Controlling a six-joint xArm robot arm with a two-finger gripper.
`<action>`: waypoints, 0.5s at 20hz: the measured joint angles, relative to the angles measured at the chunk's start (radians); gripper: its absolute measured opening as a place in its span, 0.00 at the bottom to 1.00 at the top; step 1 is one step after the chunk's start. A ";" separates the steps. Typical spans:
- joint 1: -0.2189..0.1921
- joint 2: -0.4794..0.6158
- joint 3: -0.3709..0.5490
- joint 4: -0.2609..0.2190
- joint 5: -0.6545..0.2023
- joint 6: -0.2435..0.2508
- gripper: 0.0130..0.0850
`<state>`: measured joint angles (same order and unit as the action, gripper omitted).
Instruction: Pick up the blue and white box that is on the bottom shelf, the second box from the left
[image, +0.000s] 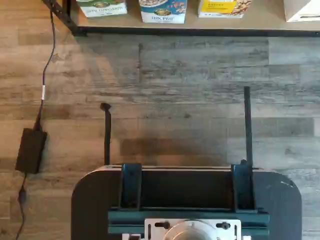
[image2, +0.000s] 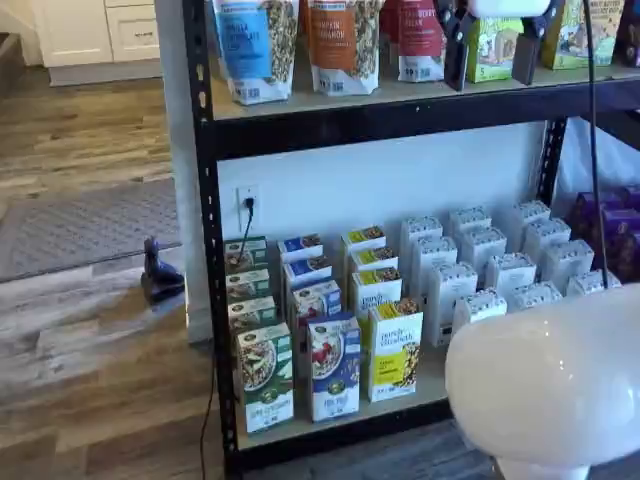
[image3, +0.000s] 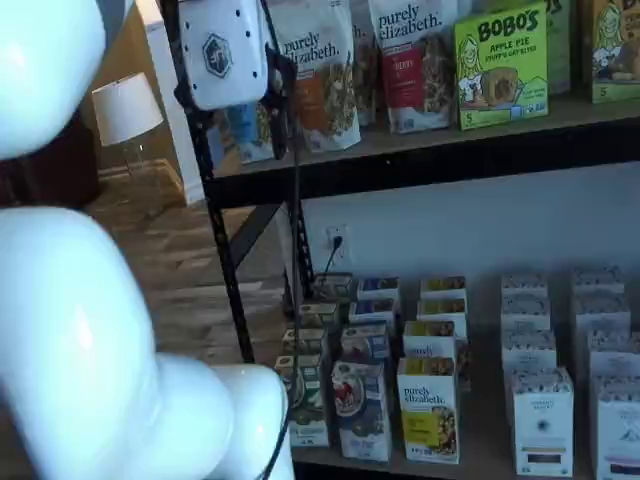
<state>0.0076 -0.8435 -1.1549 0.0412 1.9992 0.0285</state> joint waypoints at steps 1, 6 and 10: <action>-0.009 -0.003 0.003 0.010 -0.004 -0.005 1.00; -0.076 -0.025 0.026 0.084 -0.043 -0.045 1.00; -0.063 -0.026 0.043 0.070 -0.059 -0.039 1.00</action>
<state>-0.0550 -0.8693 -1.1124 0.1115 1.9400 -0.0101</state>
